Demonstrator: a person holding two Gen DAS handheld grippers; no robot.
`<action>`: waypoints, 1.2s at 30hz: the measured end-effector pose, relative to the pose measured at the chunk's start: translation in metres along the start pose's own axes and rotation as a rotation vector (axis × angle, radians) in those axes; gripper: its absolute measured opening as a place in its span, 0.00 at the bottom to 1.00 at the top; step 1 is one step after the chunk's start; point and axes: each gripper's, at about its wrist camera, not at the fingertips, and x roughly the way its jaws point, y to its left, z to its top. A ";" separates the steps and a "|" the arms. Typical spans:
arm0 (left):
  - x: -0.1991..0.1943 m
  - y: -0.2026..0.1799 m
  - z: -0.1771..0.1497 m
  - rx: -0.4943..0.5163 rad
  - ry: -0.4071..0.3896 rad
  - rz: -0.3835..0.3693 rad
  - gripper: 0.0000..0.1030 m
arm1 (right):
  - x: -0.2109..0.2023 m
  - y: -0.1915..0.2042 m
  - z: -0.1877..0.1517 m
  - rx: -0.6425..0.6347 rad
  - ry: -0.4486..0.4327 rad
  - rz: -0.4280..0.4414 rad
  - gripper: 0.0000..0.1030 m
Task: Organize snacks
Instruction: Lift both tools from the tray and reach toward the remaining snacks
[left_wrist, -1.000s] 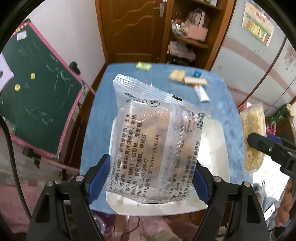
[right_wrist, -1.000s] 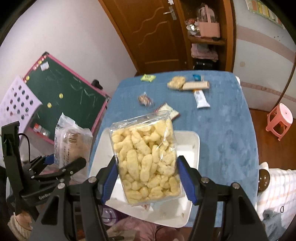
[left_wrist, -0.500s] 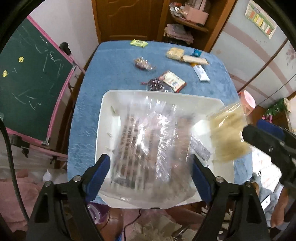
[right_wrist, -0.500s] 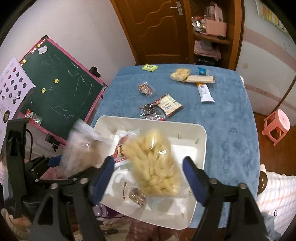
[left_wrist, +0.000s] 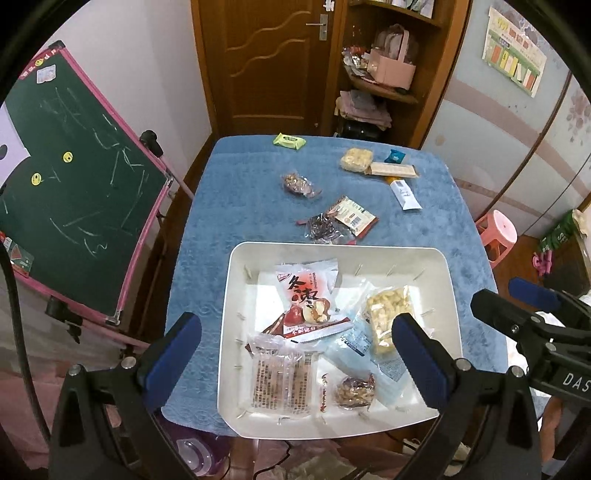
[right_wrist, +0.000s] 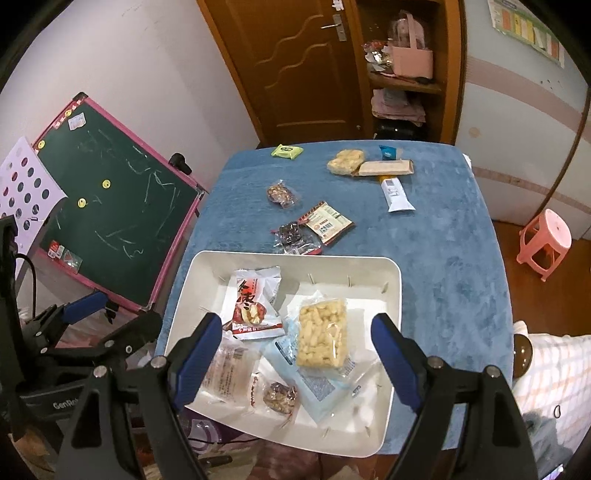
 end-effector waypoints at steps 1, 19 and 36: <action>-0.001 -0.001 0.000 0.000 -0.002 -0.001 1.00 | -0.002 0.000 -0.001 0.002 -0.003 0.000 0.81; -0.011 -0.015 0.001 0.019 -0.026 -0.019 0.99 | -0.016 -0.004 -0.011 -0.021 0.002 0.014 0.81; -0.006 -0.017 0.007 0.044 -0.018 -0.017 0.99 | -0.010 -0.005 -0.006 -0.019 0.002 -0.002 0.81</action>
